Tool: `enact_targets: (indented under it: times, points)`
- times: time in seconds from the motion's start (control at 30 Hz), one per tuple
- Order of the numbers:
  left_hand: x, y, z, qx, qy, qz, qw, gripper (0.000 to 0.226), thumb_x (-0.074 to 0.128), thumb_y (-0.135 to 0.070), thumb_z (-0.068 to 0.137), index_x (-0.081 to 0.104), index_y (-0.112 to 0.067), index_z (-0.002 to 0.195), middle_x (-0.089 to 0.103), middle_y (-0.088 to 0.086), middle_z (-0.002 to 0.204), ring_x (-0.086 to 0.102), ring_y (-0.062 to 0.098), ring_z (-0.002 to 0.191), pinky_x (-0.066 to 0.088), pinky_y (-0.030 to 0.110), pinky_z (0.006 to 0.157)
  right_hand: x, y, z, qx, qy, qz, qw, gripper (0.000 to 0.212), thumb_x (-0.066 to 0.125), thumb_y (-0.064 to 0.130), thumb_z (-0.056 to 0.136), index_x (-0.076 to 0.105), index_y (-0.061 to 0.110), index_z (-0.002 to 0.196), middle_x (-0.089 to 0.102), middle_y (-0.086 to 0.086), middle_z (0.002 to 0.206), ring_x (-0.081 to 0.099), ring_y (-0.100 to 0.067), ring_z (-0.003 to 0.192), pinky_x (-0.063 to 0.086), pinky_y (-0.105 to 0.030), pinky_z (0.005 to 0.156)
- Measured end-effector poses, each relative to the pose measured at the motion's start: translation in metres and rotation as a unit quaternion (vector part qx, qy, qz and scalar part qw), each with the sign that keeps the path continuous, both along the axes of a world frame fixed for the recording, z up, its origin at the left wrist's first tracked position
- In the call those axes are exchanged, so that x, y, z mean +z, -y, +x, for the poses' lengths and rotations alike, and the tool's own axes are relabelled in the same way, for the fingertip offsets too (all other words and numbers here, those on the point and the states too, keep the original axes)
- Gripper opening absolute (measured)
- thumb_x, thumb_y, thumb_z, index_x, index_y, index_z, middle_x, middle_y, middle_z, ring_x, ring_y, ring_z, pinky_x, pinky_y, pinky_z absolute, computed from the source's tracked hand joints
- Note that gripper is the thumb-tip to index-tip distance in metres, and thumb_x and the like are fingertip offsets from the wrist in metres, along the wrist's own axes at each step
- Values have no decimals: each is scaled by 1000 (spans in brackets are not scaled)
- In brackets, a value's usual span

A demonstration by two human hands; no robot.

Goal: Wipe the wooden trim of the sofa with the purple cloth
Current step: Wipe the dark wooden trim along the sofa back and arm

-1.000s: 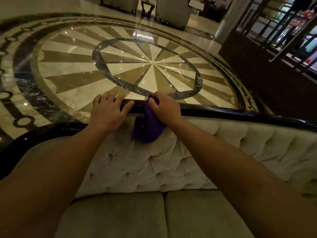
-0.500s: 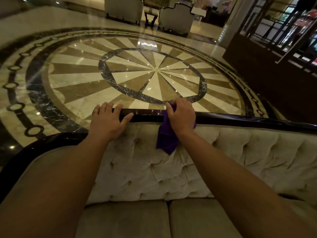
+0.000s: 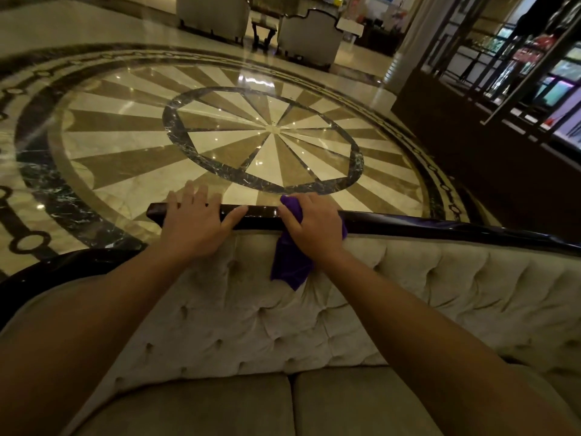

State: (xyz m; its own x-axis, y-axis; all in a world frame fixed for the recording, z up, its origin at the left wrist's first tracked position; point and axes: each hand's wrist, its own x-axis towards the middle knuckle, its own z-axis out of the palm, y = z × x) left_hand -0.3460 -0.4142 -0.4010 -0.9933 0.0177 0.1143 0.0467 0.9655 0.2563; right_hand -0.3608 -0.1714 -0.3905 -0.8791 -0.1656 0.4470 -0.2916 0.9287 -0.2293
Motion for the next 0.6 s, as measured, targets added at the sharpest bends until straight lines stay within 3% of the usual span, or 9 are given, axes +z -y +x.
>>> enact_targets:
  times: [0.1,0.17,0.23,0.37,0.43,0.5,0.6]
  points:
    - [12,-52,-17,-63,-33,73,995,94,-2,-81,90,25,-28,163,22,7,173,7,29,162,5,59,128,12,-22,-16,44,34,25,998,39,54,54,102,68,20,117,64,3,97,59,-16,87,41,-32,74]
    - [8,-76,-21,-6,-27,133,991,85,9,-78,96,29,-27,161,34,11,168,22,33,158,15,61,126,15,-48,-20,64,63,30,996,37,52,54,101,66,21,112,55,8,93,54,-13,82,43,-33,72]
    - [-3,-84,-26,59,-20,92,994,84,9,-76,98,32,-24,160,40,13,165,27,35,156,15,61,124,18,-90,-23,57,59,40,996,37,49,54,100,62,20,107,52,8,92,53,-15,81,40,-33,70]
    - [-7,-88,-32,96,43,-33,994,73,16,-65,101,33,-26,160,38,12,166,21,37,157,11,67,122,20,-169,-21,-7,30,30,999,37,48,53,98,61,19,101,52,6,89,55,-19,79,37,-32,69]
    - [1,-95,-33,117,64,-25,991,70,21,-58,103,30,-21,161,29,15,169,14,38,159,9,69,123,16,-176,-22,-16,23,12,1000,43,44,56,96,62,18,101,55,4,89,55,-20,81,38,-33,70]
    - [11,-128,-37,74,22,-25,997,68,30,-52,104,27,-17,162,20,15,172,7,36,161,6,67,124,14,-173,-25,-16,30,7,999,47,40,60,94,62,19,101,57,3,90,54,-19,81,40,-34,71]
    - [25,-206,-39,-18,-27,39,999,63,39,-50,105,33,-20,159,27,12,170,14,33,160,13,61,125,15,-181,-26,18,51,9,998,44,43,61,95,61,22,107,53,8,90,53,-16,79,39,-33,69]
